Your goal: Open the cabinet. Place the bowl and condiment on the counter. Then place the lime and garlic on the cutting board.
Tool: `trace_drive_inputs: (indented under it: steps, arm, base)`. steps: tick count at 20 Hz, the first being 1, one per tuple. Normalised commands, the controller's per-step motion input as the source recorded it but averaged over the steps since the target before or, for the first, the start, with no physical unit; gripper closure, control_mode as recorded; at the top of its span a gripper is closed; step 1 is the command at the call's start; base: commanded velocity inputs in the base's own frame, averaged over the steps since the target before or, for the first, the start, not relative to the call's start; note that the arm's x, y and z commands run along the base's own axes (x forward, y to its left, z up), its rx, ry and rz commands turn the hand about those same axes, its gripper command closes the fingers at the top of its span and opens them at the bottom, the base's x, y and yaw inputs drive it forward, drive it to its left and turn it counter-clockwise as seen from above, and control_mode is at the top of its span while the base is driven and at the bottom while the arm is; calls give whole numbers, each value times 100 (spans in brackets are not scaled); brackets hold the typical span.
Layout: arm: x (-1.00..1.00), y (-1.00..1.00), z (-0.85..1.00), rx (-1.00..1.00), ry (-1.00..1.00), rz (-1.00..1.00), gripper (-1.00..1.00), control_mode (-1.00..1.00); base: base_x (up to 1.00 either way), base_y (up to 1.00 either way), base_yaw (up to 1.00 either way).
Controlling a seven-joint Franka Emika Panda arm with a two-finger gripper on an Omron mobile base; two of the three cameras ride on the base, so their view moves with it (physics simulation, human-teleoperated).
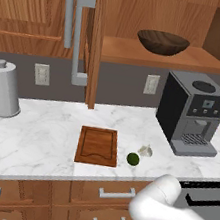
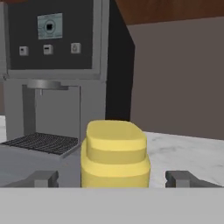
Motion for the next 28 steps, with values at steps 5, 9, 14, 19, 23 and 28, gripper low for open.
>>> trace_drive_inputs:
  steps: [5,9,14,19,23,28]
  arm:
    - [-20,6,0,0,0,0,-100,-100]
    - [-25,9,27,0,-1,0,-100,-100]
    - [-25,14,59,-3,0,1,-100,-100]
    - [-31,25,53,-5,0,0,-100,-100]
    - [-45,35,39,-3,0,0,-100,-100]
    - [-45,45,33,-3,0,0,-100,-100]
  base:
    - [0,0,0]
    - [0,0,0]
    - [0,0,0]
    - [0,0,0]
    - [0,0,0]
    - [0,0,0]
